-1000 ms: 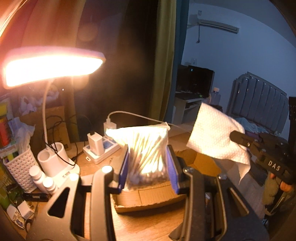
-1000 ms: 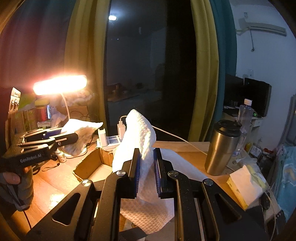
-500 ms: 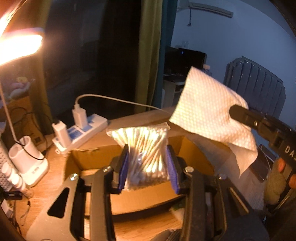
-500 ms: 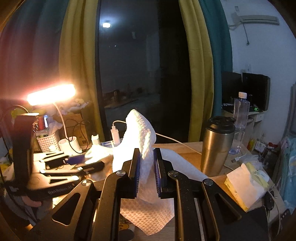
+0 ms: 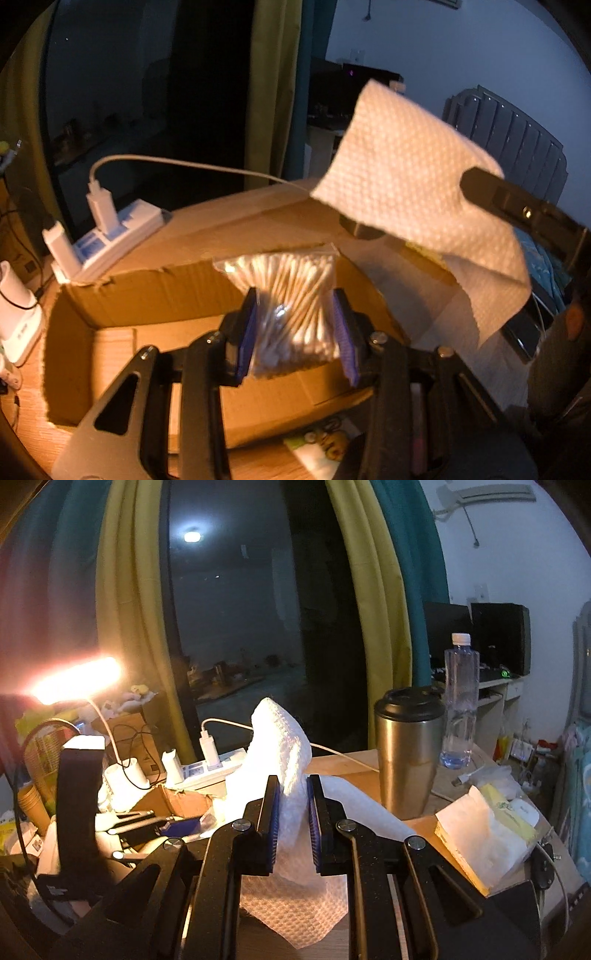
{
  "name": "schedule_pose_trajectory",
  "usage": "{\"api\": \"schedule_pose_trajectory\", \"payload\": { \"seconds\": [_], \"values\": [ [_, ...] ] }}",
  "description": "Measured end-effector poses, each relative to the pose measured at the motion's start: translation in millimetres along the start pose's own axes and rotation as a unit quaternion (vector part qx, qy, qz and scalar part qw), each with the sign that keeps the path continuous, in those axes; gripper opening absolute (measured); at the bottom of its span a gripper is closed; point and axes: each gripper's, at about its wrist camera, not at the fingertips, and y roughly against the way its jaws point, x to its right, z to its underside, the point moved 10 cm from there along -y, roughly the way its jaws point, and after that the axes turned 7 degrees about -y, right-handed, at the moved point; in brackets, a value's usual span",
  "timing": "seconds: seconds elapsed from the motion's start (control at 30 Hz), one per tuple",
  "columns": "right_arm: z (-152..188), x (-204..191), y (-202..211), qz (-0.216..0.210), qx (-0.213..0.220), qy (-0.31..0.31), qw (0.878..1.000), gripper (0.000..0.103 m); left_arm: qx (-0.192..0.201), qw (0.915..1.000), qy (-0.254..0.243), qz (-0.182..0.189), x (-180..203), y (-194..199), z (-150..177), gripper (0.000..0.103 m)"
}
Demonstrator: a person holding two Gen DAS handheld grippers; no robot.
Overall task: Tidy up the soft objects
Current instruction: 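Lift the towel with the right tool while the left tool carries the swab bag over the box, then release the swab bag into the box with the left tool while the right tool lowers the towel in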
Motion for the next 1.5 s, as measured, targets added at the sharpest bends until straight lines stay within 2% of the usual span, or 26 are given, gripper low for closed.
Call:
{"api": "schedule_pose_trajectory", "payload": {
  "seconds": [0.1,0.13,0.17,0.23,0.43,0.63,0.93,1.13,1.4,1.5],
  "values": [
    [-0.1,6.1,-0.1,0.002,0.0,-0.003,1.0,0.016,-0.019,0.9998,0.003,0.01,5.7,-13.7,3.1,0.041],
    [-0.1,7.8,0.1,0.004,-0.001,-0.003,1.0,0.016,-0.023,0.9996,0.003,0.015,7.0,-16.4,3.4,0.044],
    [0.0,9.5,0.2,0.006,-0.001,-0.003,1.0,0.016,-0.024,0.9996,0.003,0.016,8.5,-17.4,2.7,0.05],
    [0.3,12.5,0.1,0.009,-0.002,-0.005,1.0,0.016,-0.014,0.9997,0.003,0.018,9.9,-13.2,-0.7,0.068],
    [-1.4,13.2,0.9,0.021,-0.003,-0.005,1.0,0.016,0.011,0.9999,0.01,0.003,-1.9,14.4,-6.7,0.069],
    [-0.5,-12.3,-5.8,0.015,-0.01,0.011,1.0,0.016,0.04,0.9984,0.034,-0.02,-34.2,56.6,-2.7,0.069],
    [20.0,-49.4,-44.0,0.021,-0.057,0.026,0.998,0.016,0.053,0.9953,0.069,-0.042,-88.8,93.6,22.4,0.069],
    [43.1,-43.4,-75.6,0.059,-0.097,0.017,0.993,0.016,0.051,0.994,0.089,-0.038,-108.4,96.3,36.3,0.069],
    [81.7,-13.4,-104.4,0.128,-0.159,0.002,0.979,0.016,0.054,0.9935,0.097,-0.027,-115.4,98.3,41.1,0.069],
    [87.5,-16.1,-104.4,0.135,-0.159,0.019,0.978,0.016,0.053,0.9933,0.099,-0.029,-115.9,101.6,42.7,0.069]
  ]
}}
